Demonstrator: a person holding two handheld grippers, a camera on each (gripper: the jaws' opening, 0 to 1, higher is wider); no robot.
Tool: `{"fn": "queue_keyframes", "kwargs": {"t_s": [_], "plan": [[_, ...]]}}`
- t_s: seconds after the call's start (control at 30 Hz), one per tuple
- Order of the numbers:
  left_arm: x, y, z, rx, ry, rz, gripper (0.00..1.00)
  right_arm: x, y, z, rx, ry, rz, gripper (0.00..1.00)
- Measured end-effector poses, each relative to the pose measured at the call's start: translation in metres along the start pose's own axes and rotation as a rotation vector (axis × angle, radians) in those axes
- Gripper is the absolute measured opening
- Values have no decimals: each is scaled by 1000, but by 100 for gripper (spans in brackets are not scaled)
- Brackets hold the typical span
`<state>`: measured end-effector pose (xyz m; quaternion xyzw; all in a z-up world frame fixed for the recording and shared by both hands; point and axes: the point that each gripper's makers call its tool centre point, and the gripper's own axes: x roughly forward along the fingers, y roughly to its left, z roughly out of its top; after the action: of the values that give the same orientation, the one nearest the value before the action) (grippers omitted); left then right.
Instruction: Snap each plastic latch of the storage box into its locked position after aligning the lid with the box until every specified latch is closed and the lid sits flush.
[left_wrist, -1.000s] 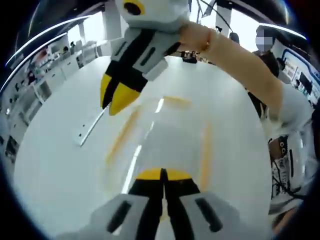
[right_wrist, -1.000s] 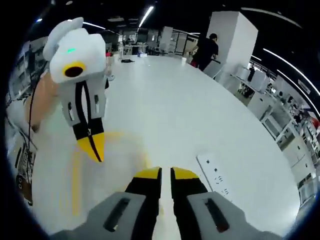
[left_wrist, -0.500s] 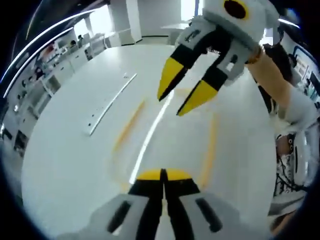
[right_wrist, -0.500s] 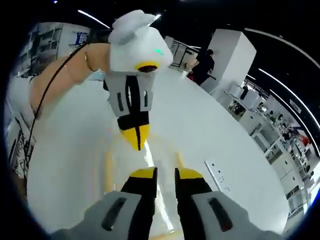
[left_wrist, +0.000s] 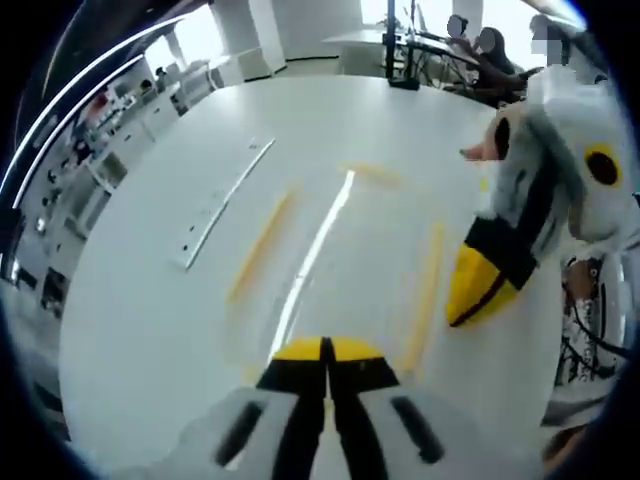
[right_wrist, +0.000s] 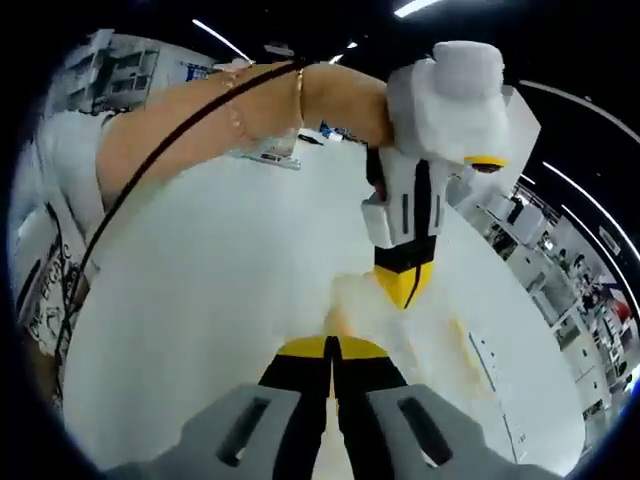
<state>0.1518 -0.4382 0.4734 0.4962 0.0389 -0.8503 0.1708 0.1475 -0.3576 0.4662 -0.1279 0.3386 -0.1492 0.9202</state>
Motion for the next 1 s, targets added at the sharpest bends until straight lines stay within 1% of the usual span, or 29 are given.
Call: {"fn": "queue_keyframes", "kwargs": {"t_s": [0.03, 0.1, 0.2, 0.23, 0.27, 0.3, 0.33, 0.37, 0.43, 0.6, 0.7, 0.83, 1.0], "plan": [[0, 0, 0, 1, 3, 1, 0, 3, 6, -5, 12, 21, 13, 0], [0, 0, 0, 4, 20, 4, 0, 9, 10, -11, 30, 37, 4, 0], [1, 0, 0, 33, 69, 16, 0, 13, 0, -27, 37, 130, -83, 0], [1, 0, 0, 32, 78, 15, 0, 14, -6, -35, 49, 174, -136, 0], [1, 1, 0, 29, 87, 16, 0, 18, -1, -36, 60, 171, -110, 0], [1, 1, 0, 30, 94, 14, 0, 19, -1, -37, 84, 165, -129, 0], [1, 0, -1, 29, 97, 13, 0, 22, 1, -39, 75, 174, -128, 0], [0, 0, -1, 27, 99, 10, 0, 22, 3, -42, 81, 184, -142, 0], [0, 1, -2, 16, 96, 2, 0, 21, 4, -43, 85, 194, -186, 0], [0, -2, -2, 11, 91, -6, 0, 20, 5, -44, 114, 224, -236, 0], [1, -3, -1, 19, 100, -6, 0, 21, 4, -46, 93, 242, -255, 0], [1, -3, -1, 27, 108, -7, 0, 21, 0, -46, 107, 241, -262, 0], [2, -3, 0, 32, 104, -10, 0, 21, -3, -47, 149, 224, -237, 0]]}}
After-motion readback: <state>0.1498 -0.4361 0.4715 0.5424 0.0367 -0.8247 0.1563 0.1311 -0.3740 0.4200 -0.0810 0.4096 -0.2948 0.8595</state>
